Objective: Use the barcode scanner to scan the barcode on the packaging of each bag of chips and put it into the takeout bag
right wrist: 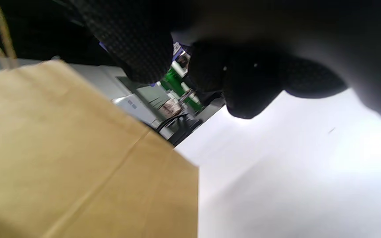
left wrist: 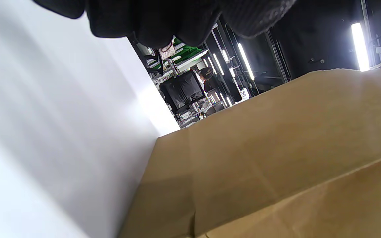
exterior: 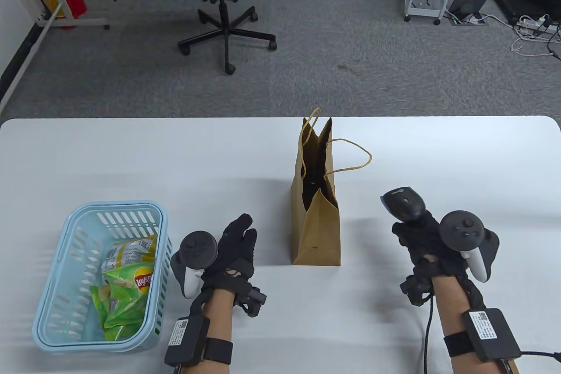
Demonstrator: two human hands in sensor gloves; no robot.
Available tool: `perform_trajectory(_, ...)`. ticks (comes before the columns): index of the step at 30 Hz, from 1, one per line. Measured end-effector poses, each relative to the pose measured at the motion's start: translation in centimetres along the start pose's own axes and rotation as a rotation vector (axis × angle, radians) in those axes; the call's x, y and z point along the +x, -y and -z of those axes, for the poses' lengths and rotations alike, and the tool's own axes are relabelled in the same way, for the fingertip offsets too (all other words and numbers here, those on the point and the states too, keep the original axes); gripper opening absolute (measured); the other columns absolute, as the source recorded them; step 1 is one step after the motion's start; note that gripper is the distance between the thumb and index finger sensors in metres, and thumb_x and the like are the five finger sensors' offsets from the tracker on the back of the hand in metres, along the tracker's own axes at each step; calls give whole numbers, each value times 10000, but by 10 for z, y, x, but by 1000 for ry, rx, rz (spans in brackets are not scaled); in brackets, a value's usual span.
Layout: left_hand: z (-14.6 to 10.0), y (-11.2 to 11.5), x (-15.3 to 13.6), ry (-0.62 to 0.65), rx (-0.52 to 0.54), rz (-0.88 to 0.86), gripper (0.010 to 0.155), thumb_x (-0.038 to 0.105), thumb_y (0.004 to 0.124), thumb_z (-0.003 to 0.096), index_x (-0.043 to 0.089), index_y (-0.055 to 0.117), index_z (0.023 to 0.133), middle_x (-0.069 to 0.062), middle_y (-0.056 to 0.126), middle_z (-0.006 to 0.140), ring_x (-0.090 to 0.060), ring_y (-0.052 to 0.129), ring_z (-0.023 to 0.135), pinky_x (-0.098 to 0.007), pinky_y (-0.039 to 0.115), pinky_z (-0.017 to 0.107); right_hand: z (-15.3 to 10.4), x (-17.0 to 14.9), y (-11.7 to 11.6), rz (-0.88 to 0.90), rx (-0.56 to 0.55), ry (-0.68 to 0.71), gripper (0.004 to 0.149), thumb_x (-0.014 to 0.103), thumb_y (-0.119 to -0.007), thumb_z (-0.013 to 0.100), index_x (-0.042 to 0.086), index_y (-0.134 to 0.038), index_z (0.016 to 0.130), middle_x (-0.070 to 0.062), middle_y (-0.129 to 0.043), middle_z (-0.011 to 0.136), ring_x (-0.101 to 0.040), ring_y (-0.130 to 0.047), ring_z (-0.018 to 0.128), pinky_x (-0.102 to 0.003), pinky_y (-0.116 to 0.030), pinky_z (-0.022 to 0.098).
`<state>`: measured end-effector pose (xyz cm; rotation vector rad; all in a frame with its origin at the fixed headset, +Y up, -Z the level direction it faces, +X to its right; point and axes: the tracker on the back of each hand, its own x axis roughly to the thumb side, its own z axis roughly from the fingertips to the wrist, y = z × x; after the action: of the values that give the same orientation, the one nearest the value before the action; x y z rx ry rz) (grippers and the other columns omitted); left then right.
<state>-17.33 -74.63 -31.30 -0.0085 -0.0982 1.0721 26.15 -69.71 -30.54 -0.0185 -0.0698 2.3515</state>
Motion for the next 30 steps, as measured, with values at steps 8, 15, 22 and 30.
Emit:
perform_trajectory(8,-1,2,26,30,27,28,644,347,634,574,-12,582,1106,-318,547,1091,-642,557,937,-744,498,611,-8,9,-24,-116,54,66,584,312,-879,554,-67,-717,968,-227,-947,737,-358,-1091,484,-570,-895,366)
perform_trajectory(15,-4,-31,90,80,105,93,637,338,642,578,-9,579,1109,-318,544,1095,-634,572,936,-736,515,613,-10,6,-20,-119,42,69,586,315,-876,556,-64,-710,972,-226,-942,743,-363,-1086,497,-571,-890,375)
perform_trajectory(22,-22,-85,168,95,147,113,648,340,655,583,-14,575,1120,-325,540,1103,-640,574,939,-739,521,614,-8,-4,-14,-109,34,31,585,315,-873,559,-63,-708,974,-230,-938,749,-372,-1083,508,-575,-883,385)
perform_trajectory(30,-38,-154,170,-234,74,608,668,353,690,587,27,550,1153,-325,457,1149,-658,480,988,-759,469,643,-7,-7,-13,-131,32,21,589,317,-870,562,-64,-703,978,-232,-934,756,-381,-1079,520,-580,-877,394)
